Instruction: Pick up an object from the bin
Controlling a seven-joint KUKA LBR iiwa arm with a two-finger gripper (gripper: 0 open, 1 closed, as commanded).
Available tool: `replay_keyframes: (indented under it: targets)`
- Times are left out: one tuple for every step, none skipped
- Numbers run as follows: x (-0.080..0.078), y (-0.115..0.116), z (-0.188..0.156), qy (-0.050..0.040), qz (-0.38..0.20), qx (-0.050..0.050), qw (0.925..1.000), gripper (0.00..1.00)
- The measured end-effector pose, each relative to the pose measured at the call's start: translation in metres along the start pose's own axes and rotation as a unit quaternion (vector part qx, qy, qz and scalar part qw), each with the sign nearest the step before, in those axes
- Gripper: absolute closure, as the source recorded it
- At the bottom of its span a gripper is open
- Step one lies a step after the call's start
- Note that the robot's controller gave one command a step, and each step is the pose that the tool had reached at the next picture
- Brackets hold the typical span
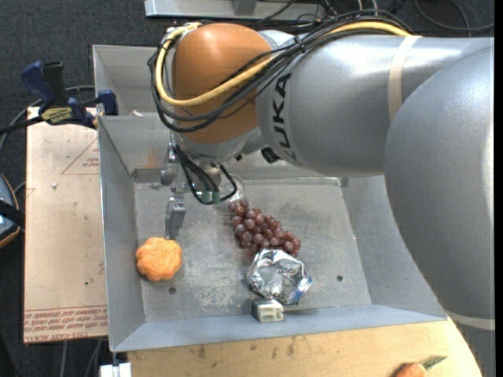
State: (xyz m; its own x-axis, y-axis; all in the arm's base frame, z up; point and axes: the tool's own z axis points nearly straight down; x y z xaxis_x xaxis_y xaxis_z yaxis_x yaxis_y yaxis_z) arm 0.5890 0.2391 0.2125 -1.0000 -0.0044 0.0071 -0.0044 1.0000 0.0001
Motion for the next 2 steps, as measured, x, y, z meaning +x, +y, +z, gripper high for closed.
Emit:
replay_keyframes:
  targets:
    - [-0.002, -0.001, -0.005, -0.0039, 0.002, -0.001, 1.0000, 0.00]
    - [0.034, 0.015, 0.065, -0.0020, -0.031, 0.000, 0.9995, 0.00]
